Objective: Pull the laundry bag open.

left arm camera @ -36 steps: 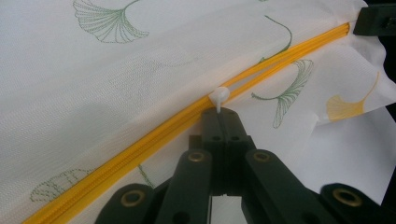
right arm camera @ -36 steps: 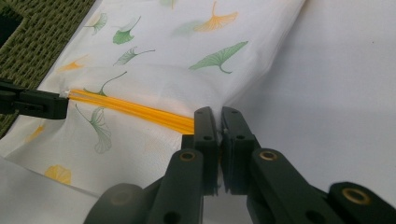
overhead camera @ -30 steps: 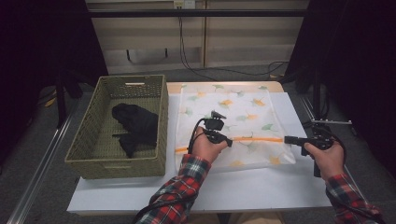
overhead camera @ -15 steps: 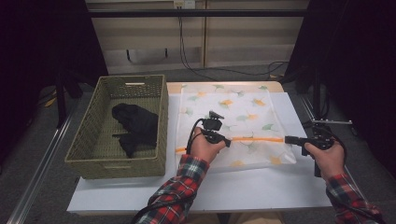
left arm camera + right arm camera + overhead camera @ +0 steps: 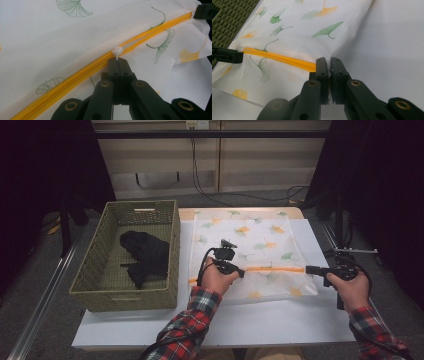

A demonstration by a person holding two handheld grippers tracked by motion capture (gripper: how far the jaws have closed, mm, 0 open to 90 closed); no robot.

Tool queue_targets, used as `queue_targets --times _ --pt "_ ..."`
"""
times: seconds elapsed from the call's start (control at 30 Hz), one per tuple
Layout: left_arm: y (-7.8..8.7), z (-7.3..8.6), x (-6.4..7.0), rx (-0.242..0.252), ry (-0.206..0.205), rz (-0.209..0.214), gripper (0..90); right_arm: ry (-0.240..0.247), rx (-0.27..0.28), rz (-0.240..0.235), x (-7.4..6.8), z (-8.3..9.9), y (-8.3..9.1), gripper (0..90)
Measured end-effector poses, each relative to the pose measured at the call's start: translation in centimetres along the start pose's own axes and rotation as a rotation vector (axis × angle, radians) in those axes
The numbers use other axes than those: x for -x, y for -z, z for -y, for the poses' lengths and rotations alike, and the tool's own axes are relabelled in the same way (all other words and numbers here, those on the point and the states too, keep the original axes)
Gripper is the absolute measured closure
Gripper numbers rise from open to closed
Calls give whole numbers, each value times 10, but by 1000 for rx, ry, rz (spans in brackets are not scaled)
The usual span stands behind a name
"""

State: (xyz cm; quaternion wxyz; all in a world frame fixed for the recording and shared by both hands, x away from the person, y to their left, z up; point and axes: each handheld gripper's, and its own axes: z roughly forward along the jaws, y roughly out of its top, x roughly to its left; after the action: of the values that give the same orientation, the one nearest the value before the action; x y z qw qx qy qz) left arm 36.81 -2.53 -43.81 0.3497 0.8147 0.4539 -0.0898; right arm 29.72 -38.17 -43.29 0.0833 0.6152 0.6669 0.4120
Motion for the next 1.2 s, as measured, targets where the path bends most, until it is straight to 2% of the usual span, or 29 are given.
queue_targets --times 0.2,0.3,0.43,0.5,0.57,0.63,0.77,0.8,0.87,0.9,1.0,1.07,1.1,1.2 --pt "1 1 -2 -3 -5 1 900 2 1 3 0 0 0 861" --pt "1 1 -2 6 13 7 900 -2 -2 4 0 0 -1 861" --pt "2 2 -4 -5 -3 0 900 7 -4 15 0 0 0 861" --pt "2 2 -3 5 14 7 900 0 -2 9 0 0 0 860" --pt "3 2 -4 -7 1 8 900 -13 -5 8 0 0 0 860" --pt "3 2 -4 -4 2 4 900 -1 -5 12 0 0 0 861" --pt "2 3 -5 7 24 5 900 1 -4 14 0 0 0 861" --pt "2 4 -5 2 19 6 900 -8 -7 12 0 0 0 860" --pt "4 4 -7 -10 9 0 900 4 -6 16 1 0 0 861" --pt "3 5 -7 9 30 -6 900 6 -7 20 1 0 0 861" --pt "6 5 -10 -6 17 5 900 -5 -6 16 0 0 0 861" --pt "6 6 -10 7 38 8 900 -7 -6 13 0 0 0 861" --pt "7 6 -11 -4 24 1 900 -3 -5 14 0 0 0 861" --pt "8 7 -12 -7 25 9 900 1 -5 17 0 0 0 861"
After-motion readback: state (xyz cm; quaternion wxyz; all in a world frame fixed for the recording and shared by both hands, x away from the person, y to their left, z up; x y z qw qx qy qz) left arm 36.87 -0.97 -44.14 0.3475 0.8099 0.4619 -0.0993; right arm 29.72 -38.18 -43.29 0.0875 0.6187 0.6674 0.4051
